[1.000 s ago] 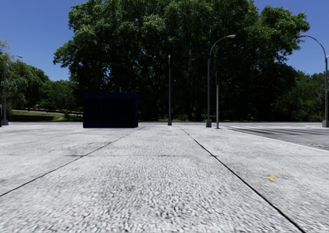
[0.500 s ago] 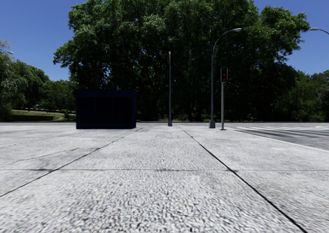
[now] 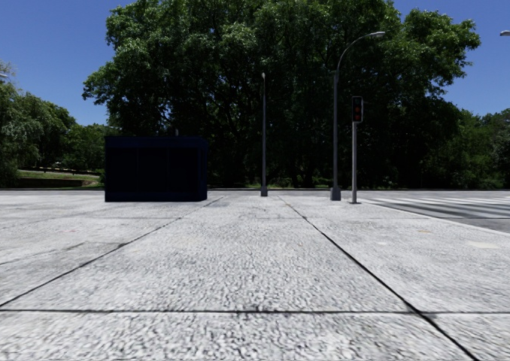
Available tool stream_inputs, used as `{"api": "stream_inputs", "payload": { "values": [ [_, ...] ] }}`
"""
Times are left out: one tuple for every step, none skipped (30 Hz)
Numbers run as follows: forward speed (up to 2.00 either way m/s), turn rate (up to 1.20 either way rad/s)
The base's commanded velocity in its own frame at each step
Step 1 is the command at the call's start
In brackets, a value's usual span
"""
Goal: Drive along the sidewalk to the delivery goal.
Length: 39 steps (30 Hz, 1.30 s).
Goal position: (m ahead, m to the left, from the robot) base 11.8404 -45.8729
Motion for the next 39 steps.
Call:
{"api": "stream_inputs", "payload": {
  "values": [
    [2.00, 0.00],
    [2.00, 0.00],
    [2.00, 0.00],
    [2.00, 0.00],
    [2.00, 0.00],
    [2.00, 0.00],
    [2.00, 0.00],
    [2.00, 0.00],
    [2.00, 0.00],
    [2.00, 0.00],
    [2.00, 0.00],
    [2.00, 0.00],
    [2.00, 0.00],
    [2.00, 0.00],
    [2.00, 0.00],
    [2.00, 0.00],
    [2.00, 0.00],
    [2.00, 0.00],
    [2.00, 0.00],
    [2.00, 0.00],
    [2.00, 0.00],
    [2.00, 0.00],
    [2.00, 0.00],
    [2.00, 0.00],
    [2.00, 0.00],
    [2.00, 0.00],
    [2.00, 0.00],
    [2.00, 0.00],
    [2.00, 0.00],
    [2.00, 0.00],
    [2.00, 0.00],
    [2.00, 0.00],
    [2.00, 0.00],
    [2.00, 0.00],
    [2.00, 0.00],
    [2.00, -0.48],
    [2.00, -0.48],
    [2.00, -0.70],
    [2.00, -0.82]
  ]
}}
